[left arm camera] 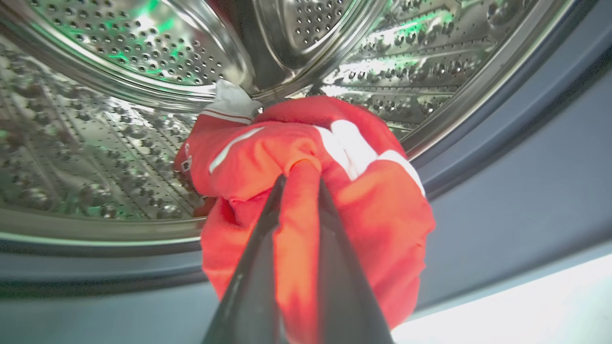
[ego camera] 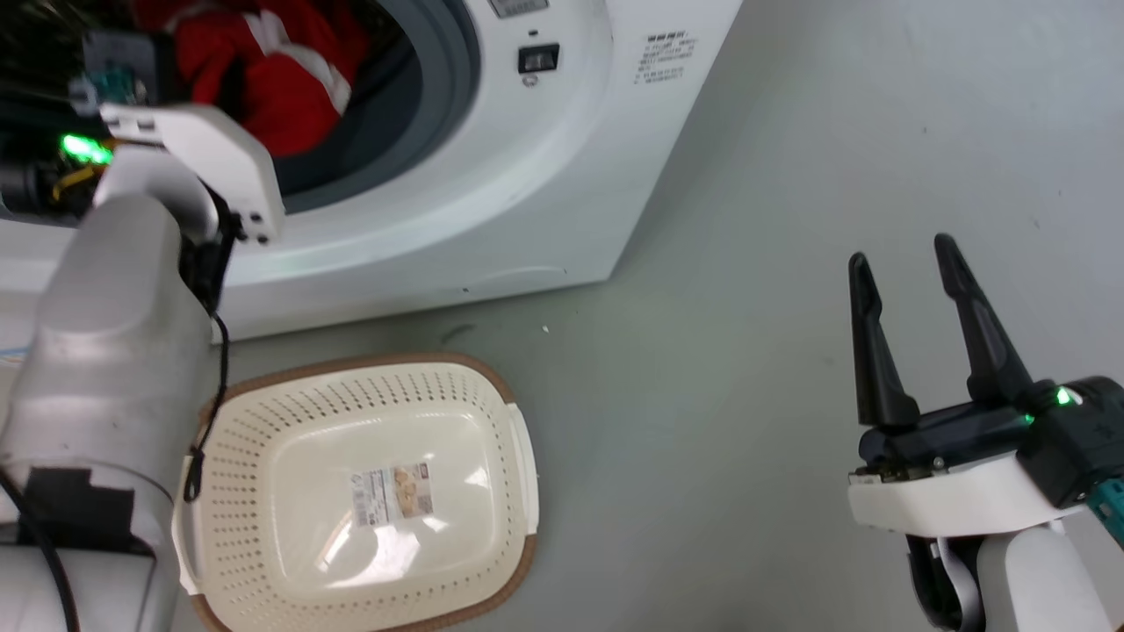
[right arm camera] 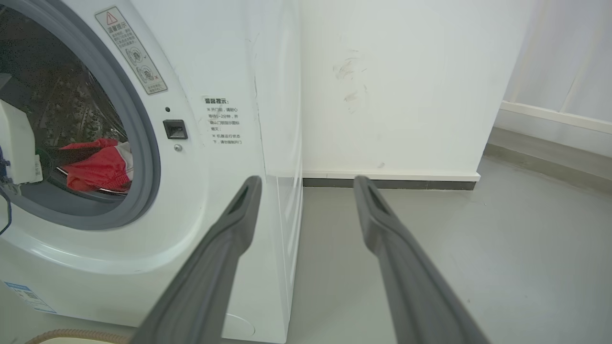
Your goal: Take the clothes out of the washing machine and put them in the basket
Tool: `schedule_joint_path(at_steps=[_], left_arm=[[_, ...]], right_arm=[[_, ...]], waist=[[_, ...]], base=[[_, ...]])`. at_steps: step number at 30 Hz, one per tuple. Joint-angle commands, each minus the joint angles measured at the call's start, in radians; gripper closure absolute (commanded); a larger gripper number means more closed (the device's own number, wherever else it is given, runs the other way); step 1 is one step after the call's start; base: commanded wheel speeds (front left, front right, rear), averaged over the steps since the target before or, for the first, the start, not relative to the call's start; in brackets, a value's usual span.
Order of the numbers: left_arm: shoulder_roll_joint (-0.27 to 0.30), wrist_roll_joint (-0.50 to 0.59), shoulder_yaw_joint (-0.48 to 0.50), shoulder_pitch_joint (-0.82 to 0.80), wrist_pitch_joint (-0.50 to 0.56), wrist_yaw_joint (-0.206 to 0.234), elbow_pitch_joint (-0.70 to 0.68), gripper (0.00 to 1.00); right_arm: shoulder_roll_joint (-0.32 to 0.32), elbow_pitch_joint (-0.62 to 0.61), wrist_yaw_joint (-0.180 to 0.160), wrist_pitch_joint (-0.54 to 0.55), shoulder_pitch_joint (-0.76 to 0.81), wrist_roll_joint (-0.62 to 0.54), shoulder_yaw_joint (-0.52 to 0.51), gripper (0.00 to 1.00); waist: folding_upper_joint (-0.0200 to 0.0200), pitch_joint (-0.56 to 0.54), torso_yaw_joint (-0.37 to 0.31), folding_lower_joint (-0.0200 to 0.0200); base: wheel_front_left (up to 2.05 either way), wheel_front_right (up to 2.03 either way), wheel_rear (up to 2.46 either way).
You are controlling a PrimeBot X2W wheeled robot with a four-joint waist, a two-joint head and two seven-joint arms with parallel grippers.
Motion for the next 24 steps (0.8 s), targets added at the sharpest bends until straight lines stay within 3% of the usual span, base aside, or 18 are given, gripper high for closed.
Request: schedule_joint_path(at_steps=[1, 13, 24], left_arm=[[-0.004, -0.017, -0.007, 0.034, -0.033, 0.0, -0.013, 1.0], [-0.04, -0.048, -0.054, 0.295, -0.123, 0.005, -0.163, 1.0], [-0.043, -0.048, -0.048, 0.617, -0.125, 0.063, -0.486, 1.0]], right_arm=[[0.001, 0.006, -0.001, -0.002, 0.02, -0.012, 0.004, 0.0], [0.001, 0.028, -0.001, -0.002, 0.115, -0.047, 0.003, 0.0], [0.001, 0.041, -0.001, -0.002, 0.181, -0.055, 0.003, 0.0]], waist=[[0.0, -0.063, 0.031, 0.0001], [0.0, -0.233, 0.101, 0.0001], [0.0, -0.321, 0.141, 0.0001]], base=[[0.0, 0.0, 0.0], [0.0, 0.0, 0.0], [0.0, 0.0, 0.0]])
